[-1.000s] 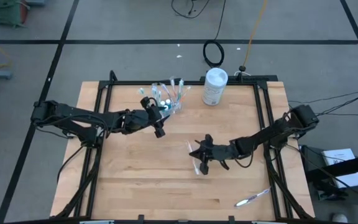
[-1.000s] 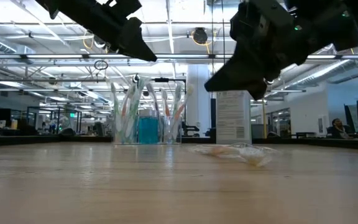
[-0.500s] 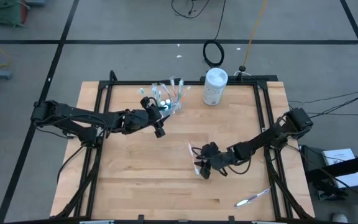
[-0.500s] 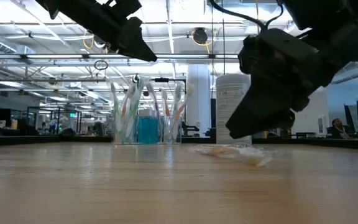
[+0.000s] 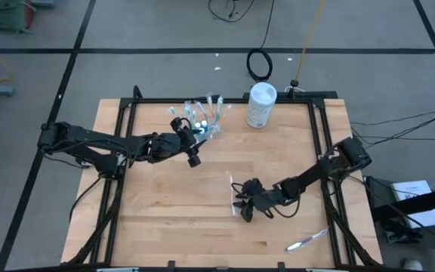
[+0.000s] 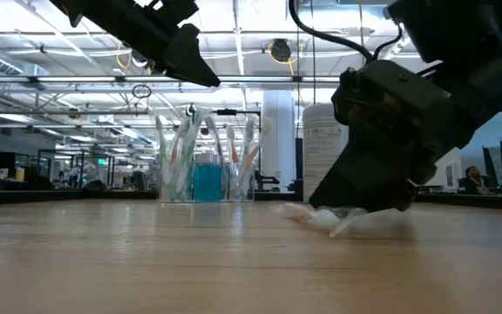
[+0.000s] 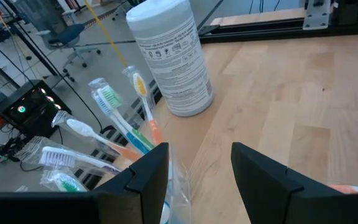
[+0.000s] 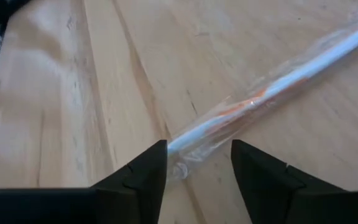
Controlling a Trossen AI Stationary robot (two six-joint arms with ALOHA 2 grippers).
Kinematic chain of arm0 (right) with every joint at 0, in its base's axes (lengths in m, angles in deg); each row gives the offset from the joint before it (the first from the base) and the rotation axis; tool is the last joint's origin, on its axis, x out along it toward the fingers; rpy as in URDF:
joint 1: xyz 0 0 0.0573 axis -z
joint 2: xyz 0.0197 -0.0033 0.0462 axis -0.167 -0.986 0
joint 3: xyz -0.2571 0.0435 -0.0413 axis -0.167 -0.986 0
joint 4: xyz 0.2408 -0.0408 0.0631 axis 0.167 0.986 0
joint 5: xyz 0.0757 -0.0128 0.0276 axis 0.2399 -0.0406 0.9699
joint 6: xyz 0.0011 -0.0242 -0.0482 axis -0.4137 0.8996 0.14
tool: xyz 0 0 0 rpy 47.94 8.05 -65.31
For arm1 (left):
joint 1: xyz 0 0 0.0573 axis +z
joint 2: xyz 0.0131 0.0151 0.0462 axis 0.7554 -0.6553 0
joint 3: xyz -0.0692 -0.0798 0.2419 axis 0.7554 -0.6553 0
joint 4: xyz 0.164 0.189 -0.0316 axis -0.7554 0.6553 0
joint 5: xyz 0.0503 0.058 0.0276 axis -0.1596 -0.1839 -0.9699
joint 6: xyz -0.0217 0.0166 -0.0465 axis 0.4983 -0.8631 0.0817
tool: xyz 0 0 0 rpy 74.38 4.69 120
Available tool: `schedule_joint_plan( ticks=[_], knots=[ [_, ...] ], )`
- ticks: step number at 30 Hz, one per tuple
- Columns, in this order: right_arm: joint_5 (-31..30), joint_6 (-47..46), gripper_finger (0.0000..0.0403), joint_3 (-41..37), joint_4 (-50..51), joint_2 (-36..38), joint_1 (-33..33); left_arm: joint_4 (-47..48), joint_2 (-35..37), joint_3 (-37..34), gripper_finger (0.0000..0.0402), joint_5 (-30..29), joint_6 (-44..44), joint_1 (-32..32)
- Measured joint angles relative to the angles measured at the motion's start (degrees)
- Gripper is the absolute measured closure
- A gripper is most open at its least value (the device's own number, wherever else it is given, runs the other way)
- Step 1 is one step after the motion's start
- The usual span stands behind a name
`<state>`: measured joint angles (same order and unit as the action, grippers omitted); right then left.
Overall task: Pick & Place toothbrushing station
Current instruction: Put the orange toothbrush into the transparent organizer
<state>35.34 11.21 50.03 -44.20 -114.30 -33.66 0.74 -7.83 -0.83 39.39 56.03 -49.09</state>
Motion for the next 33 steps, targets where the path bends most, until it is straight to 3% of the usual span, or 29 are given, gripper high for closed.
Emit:
schedule_joint_plan(
  ticks=[7,15,26,30,33],
  knots=[
    [-0.15,2.45,0.0277,0.15,-5.79,-4.11,1.61,-0.07,0.00,0.00,0.0220,-0.02,0.00,0.00],
    [0.72,11.26,0.0392,0.06,-3.69,-2.96,3.78,-0.04,0.00,0.00,0.0220,-0.07,-0.26,0.00],
    [1.63,17.43,0.0402,-0.12,18.53,10.69,5.00,-0.11,0.00,0.00,0.0220,0.45,-0.33,0.00],
    [1.53,20.88,0.0402,-0.05,19.28,16.02,5.20,-0.14,0.00,0.00,0.0220,6.27,-3.42,0.00],
    [-0.62,19.65,0.0402,-0.03,17.81,19.36,6.66,-0.28,-0.21,0.00,0.0220,17.88,-8.31,-0.75]
  ],
)
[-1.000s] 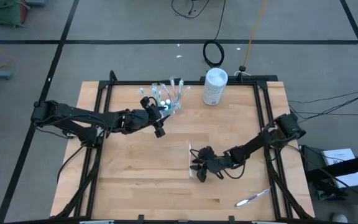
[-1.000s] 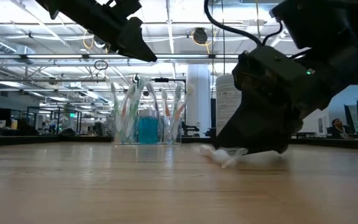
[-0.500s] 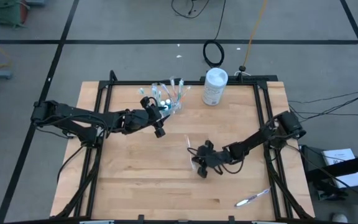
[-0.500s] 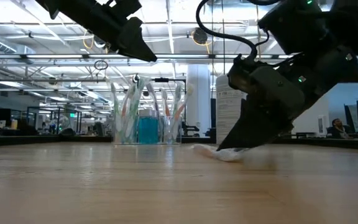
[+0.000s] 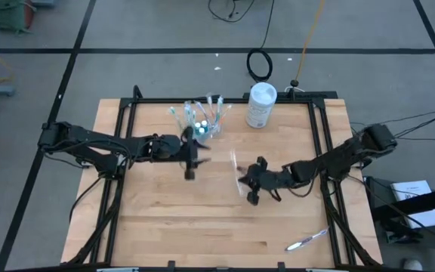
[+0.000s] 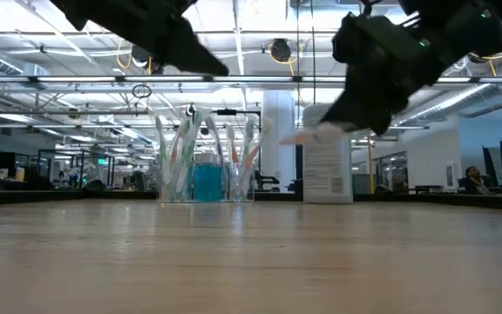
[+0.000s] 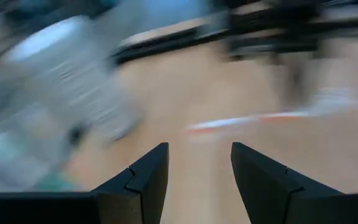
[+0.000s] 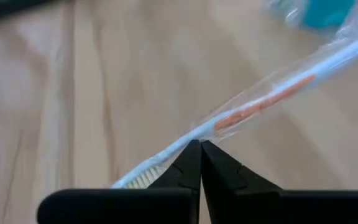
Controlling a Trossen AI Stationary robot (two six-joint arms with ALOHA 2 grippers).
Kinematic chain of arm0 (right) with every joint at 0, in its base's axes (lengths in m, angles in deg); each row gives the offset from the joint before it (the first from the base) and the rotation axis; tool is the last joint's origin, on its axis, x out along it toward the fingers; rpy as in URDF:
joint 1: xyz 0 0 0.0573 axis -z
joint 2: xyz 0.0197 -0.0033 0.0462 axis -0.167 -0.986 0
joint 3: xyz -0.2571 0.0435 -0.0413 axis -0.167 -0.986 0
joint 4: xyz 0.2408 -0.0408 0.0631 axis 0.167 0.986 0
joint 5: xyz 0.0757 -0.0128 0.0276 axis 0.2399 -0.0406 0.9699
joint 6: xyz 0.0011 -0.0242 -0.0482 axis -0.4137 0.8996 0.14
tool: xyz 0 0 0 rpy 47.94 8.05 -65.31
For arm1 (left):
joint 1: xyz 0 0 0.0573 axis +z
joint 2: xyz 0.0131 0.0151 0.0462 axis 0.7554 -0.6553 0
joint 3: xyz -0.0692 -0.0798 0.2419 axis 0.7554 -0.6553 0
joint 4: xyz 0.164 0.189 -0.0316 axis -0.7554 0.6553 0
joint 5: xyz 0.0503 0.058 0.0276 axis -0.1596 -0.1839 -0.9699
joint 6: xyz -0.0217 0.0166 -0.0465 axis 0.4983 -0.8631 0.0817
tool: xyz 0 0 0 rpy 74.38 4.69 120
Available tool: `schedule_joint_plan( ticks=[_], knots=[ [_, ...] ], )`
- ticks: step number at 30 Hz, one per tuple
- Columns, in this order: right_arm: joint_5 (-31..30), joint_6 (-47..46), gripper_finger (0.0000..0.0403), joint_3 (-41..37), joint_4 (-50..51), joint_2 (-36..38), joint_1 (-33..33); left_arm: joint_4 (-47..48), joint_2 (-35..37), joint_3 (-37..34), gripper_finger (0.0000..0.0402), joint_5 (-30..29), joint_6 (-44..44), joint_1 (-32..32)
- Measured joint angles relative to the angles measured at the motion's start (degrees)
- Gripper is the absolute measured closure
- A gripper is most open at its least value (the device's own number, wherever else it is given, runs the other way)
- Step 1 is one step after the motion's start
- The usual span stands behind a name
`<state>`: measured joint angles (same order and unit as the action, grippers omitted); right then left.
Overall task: Pick & Place toothbrushing station
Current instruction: Put the orange toothbrush into the transparent organizer
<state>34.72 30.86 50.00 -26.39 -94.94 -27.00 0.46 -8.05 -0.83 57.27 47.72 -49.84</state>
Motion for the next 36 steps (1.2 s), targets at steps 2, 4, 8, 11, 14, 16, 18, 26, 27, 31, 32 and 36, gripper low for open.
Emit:
schedule_joint_plan(
  ticks=[2,4,8,11,14,16,18,26,27,31,32,36],
  knots=[
    [-0.70,-1.38,0.0402,0.00,-0.53,1.89,1.38,-2.55,-1.45,0.00,0.0220,7.06,-2.62,-1.25],
    [1.08,-4.13,0.0402,0.00,-0.96,3.26,3.00,-5.23,-3.74,-0.02,0.0220,9.59,-5.29,-3.12],
    [10.42,-11.84,0.0403,0.00,-1.58,4.52,6.31,-13.31,-9.82,-0.02,0.0220,6.89,-15.08,-6.85],
    [14.80,-14.58,0.0403,0.00,-2.74,4.48,7.22,-20.58,-14.73,-0.02,0.0220,4.38,-22.85,-8.96],
    [17.44,-16.92,0.0403,0.00,-5.06,4.50,7.33,-28.34,-19.10,-0.02,0.0220,2.10,-28.94,-10.61],
    [17.49,-17.41,0.0403,0.00,-6.10,4.49,7.30,-30.99,-21.33,0.15,0.0220,0.94,-31.91,-11.53],
    [17.45,-18.04,0.0403,0.00,-7.45,4.48,7.30,-31.07,-22.64,0.36,0.0220,0.64,-33.87,-12.29],
    [17.19,-18.92,0.0403,0.02,-10.58,4.50,7.32,-33.30,-23.92,0.90,0.0220,-0.33,-34.09,-13.46],
    [17.17,-18.90,0.0403,0.02,-11.52,4.50,7.32,-34.54,-23.96,0.90,0.0220,-1.03,-33.83,-13.46],
    [17.09,-18.81,0.0403,0.04,-13.51,4.50,7.32,-38.41,-23.85,0.92,0.0220,-1.88,-32.74,-12.55],
    [17.07,-18.81,0.0403,0.04,-13.79,4.50,7.32,-38.51,-23.85,0.92,0.0220,-1.85,-32.72,-12.20],
    [16.91,-18.75,0.0403,0.04,-14.14,4.50,7.34,-38.06,-23.85,0.92,0.0229,-1.48,-32.82,-11.16]
  ],
)
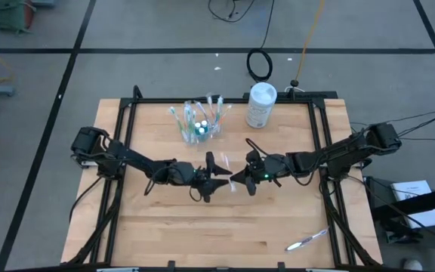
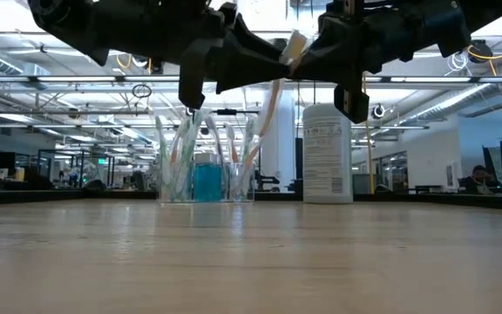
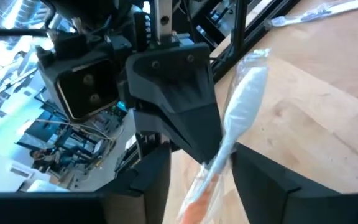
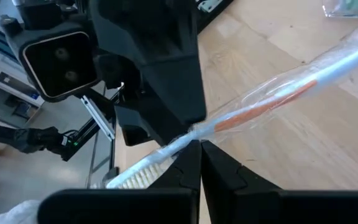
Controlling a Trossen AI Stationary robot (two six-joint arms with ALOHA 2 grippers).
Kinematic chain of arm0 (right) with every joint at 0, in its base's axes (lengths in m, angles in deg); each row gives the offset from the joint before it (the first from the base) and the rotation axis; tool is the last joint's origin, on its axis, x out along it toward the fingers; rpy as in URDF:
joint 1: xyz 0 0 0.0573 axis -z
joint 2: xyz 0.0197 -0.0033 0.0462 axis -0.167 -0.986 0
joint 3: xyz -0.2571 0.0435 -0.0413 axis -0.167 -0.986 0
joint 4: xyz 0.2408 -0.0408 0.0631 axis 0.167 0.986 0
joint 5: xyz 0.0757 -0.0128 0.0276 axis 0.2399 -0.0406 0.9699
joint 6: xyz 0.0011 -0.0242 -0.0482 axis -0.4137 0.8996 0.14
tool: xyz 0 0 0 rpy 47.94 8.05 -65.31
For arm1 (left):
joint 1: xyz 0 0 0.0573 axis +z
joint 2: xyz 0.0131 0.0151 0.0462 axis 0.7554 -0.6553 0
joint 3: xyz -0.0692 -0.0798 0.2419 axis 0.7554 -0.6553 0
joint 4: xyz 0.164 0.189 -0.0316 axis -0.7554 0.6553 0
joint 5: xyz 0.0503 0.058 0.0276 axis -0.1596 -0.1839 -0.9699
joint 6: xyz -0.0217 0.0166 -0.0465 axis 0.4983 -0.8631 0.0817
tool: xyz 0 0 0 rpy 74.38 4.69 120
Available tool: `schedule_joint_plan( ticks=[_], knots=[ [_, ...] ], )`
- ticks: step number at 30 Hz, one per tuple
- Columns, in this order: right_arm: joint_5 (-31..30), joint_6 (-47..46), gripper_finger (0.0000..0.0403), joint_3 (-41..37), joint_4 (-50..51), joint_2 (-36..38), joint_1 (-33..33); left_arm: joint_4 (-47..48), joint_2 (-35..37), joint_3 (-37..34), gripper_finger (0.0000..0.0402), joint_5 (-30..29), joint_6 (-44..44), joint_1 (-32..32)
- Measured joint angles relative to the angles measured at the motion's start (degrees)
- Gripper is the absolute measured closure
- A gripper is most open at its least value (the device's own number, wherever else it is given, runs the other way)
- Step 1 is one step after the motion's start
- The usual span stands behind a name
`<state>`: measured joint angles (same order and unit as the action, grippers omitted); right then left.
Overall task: Pick & Place toothbrushing station
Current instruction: Put the orange toothbrush into the transparent organizer
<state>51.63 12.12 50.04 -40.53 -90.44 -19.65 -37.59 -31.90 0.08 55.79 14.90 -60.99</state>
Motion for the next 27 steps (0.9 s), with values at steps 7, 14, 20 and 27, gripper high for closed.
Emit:
schedule_joint_plan(
  ticks=[7,14,20,27],
  knots=[
    [-0.13,0.21,0.0403,0.00,-0.12,0.08,0.43,0.36,-0.02,-0.02,0.0329,0.32,1.49,0.19],
    [0.07,5.59,0.0400,0.00,0.90,0.07,0.72,1.14,-0.02,-0.07,0.0393,1.15,1.47,0.25],
    [-4.43,4.82,0.0376,0.00,1.08,0.04,0.63,1.10,-0.02,-0.07,0.0373,0.66,1.46,0.36],
    [-5.88,6.76,0.0351,-0.04,1.48,0.42,0.99,1.14,-0.02,-0.07,0.0395,-4.05,2.38,0.23]
  ],
)
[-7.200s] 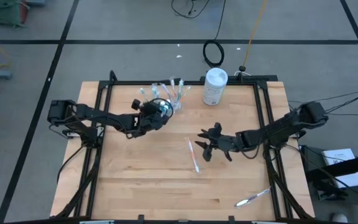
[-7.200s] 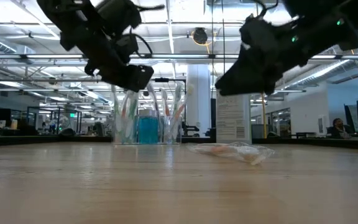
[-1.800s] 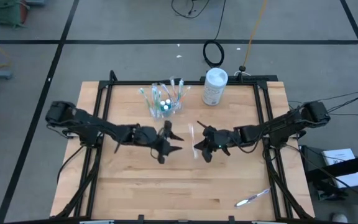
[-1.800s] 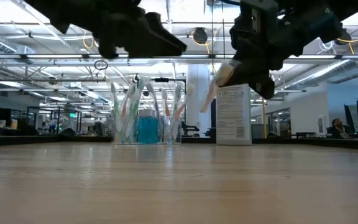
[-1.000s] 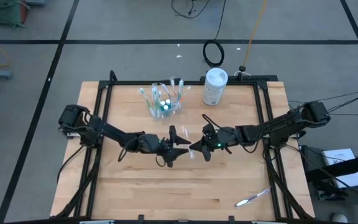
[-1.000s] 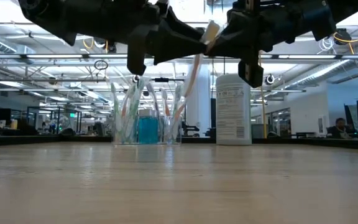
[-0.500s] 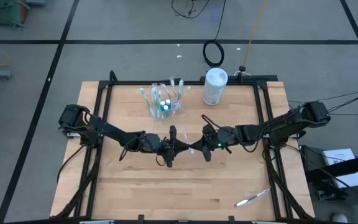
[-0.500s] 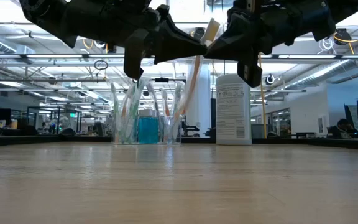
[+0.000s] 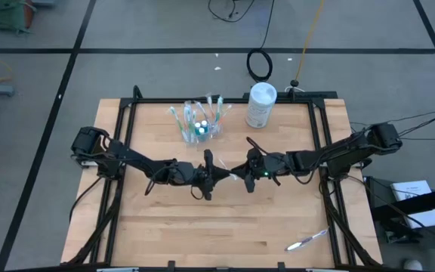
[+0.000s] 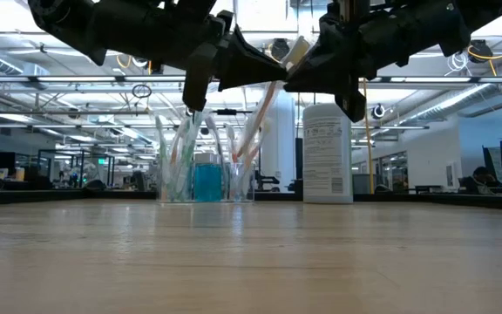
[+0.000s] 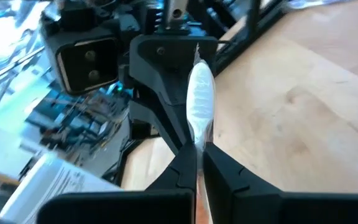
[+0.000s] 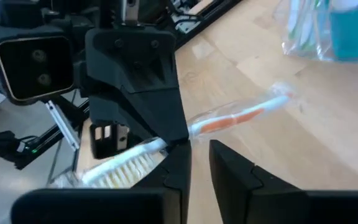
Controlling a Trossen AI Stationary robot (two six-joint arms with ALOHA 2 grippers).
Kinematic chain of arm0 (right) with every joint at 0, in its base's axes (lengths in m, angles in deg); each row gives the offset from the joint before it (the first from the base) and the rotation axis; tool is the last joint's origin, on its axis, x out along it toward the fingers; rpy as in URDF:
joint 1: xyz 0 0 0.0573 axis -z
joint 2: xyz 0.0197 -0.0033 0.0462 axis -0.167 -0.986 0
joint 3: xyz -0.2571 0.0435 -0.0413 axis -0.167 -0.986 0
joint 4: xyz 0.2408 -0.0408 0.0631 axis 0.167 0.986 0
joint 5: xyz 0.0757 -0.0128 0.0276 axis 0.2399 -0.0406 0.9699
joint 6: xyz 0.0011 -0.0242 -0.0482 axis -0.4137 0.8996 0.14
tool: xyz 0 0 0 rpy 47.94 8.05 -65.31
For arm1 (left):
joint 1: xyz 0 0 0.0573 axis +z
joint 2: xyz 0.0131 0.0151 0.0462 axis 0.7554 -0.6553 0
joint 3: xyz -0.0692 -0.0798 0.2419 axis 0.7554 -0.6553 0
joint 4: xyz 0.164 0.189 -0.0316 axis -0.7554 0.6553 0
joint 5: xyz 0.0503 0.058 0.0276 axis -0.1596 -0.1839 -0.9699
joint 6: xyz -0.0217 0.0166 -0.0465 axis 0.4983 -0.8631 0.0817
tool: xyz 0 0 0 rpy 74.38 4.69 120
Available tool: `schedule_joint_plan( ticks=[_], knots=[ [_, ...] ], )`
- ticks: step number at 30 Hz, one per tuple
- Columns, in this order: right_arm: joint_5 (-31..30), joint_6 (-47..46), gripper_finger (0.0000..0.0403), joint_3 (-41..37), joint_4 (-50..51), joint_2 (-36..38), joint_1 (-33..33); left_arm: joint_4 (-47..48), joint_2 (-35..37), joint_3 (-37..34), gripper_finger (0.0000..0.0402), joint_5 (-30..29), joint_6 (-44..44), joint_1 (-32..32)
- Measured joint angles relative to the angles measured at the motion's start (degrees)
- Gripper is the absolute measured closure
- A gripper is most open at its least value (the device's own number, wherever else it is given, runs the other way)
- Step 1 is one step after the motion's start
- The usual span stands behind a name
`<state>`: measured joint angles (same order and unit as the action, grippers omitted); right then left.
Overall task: Pick & Place toothbrushing station
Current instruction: Put the orange toothbrush into the transparent organizer
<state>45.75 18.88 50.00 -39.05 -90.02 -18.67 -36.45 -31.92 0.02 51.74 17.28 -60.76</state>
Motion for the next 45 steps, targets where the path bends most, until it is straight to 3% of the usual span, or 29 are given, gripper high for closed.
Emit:
schedule_joint_plan(
  ticks=[5,13,19,21,27,30,33,36,40,45],
  knots=[
    [0.21,3.34,0.0342,0.00,2.16,2.34,0.81,-0.55,0.02,0.13,0.0378,0.38,1.97,0.07],
    [0.13,6.40,0.0339,0.13,5.50,8.15,3.73,-1.11,0.02,0.15,0.0391,0.20,3.81,0.36],
    [-0.71,16.30,0.0339,0.12,11.37,11.47,5.40,-4.80,0.08,0.13,0.0393,-10.90,4.53,0.57],
    [-4.16,19.13,0.0339,-0.27,13.58,11.99,5.64,-4.84,0.62,0.09,0.0396,-12.21,4.53,1.15],
    [-19.61,19.07,0.0339,-5.38,15.33,12.00,6.18,-8.21,4.44,0.09,0.0391,-12.16,8.20,6.14],
    [-22.83,18.58,0.0339,-7.83,15.12,12.21,7.78,-8.51,6.98,0.09,0.0396,-6.53,16.13,11.22],
    [-23.86,15.08,0.0339,-8.94,14.14,12.27,9.96,-8.58,7.33,0.09,0.0392,1.60,29.89,17.66],
    [-23.75,14.00,0.0339,-9.05,13.84,12.26,11.60,-9.12,4.70,0.07,0.0396,3.12,36.20,22.71],
    [-23.69,14.32,0.0339,-9.05,11.88,12.26,12.53,-14.03,0.17,0.02,0.0394,2.18,36.15,25.42],
    [-23.60,16.32,0.0339,-9.05,10.53,12.26,12.47,-23.18,-3.31,0.02,0.0397,-3.26,31.33,24.90]
  ],
)
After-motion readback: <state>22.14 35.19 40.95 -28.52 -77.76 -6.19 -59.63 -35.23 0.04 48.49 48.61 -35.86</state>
